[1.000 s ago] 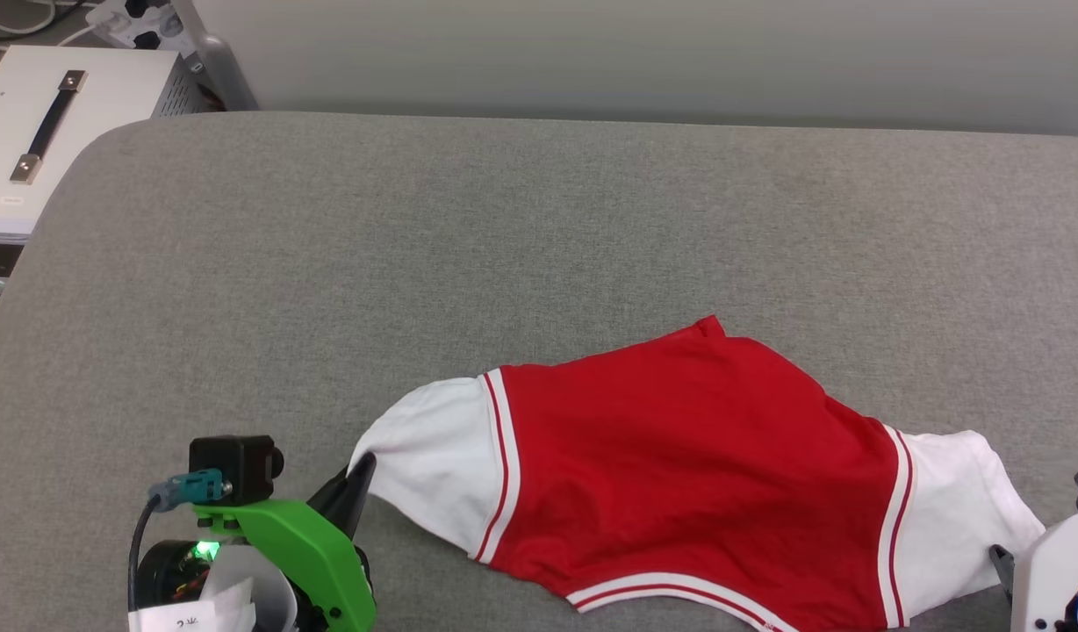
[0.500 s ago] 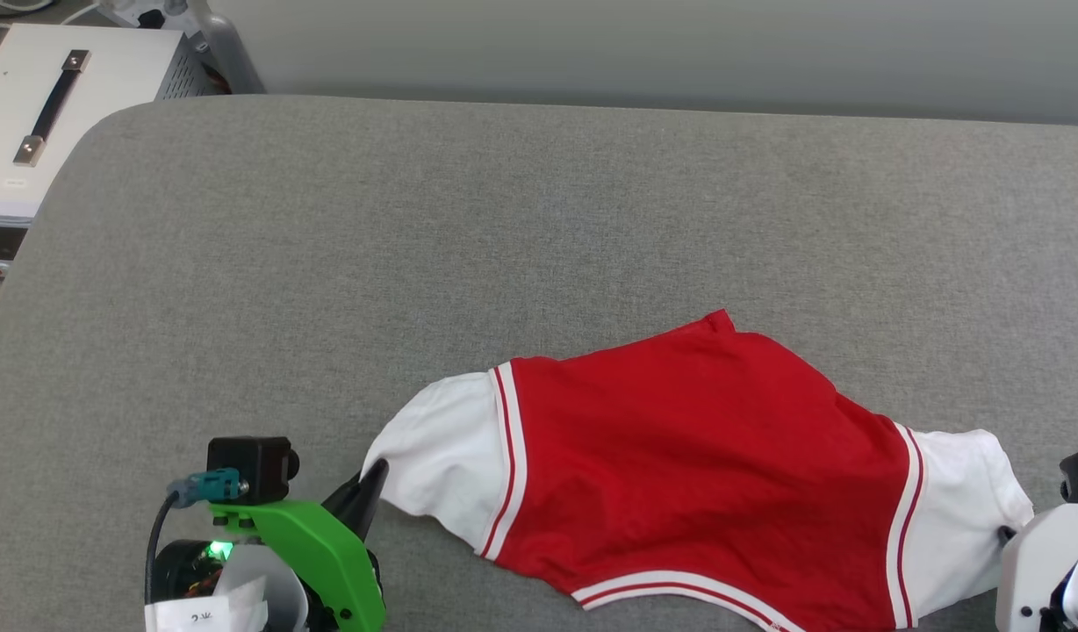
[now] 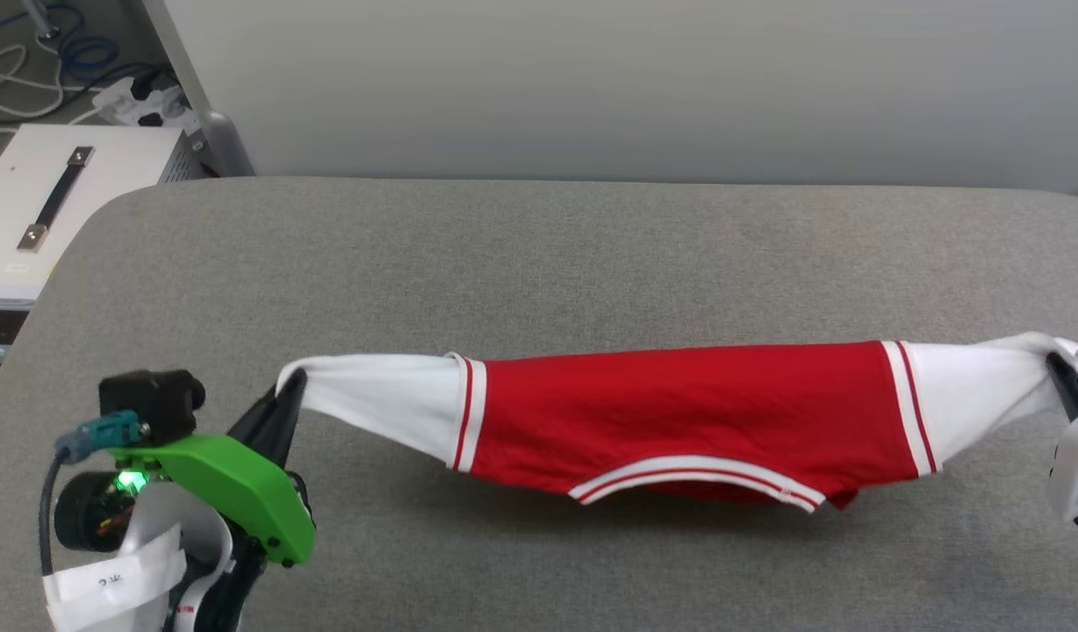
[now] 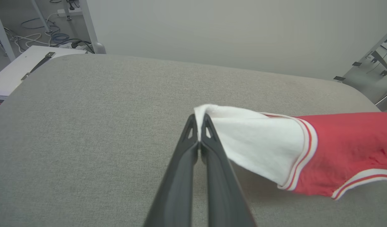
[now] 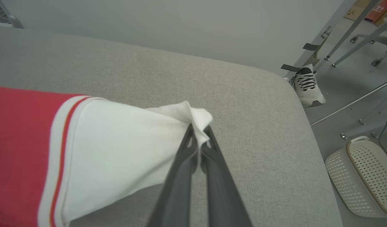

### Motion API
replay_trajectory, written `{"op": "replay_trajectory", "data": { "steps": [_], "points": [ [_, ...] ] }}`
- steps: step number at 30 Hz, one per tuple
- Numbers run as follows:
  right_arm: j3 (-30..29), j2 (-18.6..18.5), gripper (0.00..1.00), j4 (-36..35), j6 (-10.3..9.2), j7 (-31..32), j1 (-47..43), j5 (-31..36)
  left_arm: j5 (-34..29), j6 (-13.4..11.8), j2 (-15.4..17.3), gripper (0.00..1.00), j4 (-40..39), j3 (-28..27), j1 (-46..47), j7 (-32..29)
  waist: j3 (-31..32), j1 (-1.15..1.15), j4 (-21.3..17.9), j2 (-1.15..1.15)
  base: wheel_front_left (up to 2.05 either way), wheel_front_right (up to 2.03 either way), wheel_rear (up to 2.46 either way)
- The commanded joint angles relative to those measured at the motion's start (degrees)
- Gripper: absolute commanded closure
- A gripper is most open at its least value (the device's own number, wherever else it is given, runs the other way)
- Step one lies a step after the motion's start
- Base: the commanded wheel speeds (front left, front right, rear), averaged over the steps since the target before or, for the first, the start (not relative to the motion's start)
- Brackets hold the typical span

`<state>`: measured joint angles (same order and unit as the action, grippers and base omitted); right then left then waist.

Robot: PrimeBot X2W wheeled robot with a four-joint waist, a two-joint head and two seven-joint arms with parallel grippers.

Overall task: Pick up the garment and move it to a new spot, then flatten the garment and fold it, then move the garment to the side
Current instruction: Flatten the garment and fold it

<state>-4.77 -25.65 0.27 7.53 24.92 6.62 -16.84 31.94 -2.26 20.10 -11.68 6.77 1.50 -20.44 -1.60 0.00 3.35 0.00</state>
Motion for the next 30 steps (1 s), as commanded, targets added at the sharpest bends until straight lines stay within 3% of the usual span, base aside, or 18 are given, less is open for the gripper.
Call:
{"op": "replay_trajectory", "data": {
  "steps": [1,17,25,30],
  "points": [
    [-0.16,-0.50,1.00,-0.98,-0.04,-0.53,1.94,-1.18,-0.43,-0.16,0.81,1.00,-0.74,-0.76,2.18,0.51,2.12,0.00,-1.17,0.00,0.00,0.00,0.00],
    [1.69,-3.68,1.00,-5.67,-0.04,-2.68,19.56,-4.61,0.03,0.90,5.05,1.00,-6.09,-5.67,17.95,1.68,4.64,0.00,-3.63,0.00,0.00,0.00,0.00],
    [3.12,-3.93,1.00,-4.08,-0.04,-3.29,27.89,-3.76,-0.44,2.67,7.83,1.00,-3.85,-6.29,28.31,1.77,1.03,0.00,-4.10,0.00,0.00,0.00,0.00],
    [5.20,-4.34,1.00,-1.41,-0.04,-4.29,35.57,-2.81,0.08,4.03,9.33,1.00,-1.05,-6.97,36.24,2.23,-4.73,0.00,-4.47,0.00,0.00,0.00,0.00]
  ]
}}
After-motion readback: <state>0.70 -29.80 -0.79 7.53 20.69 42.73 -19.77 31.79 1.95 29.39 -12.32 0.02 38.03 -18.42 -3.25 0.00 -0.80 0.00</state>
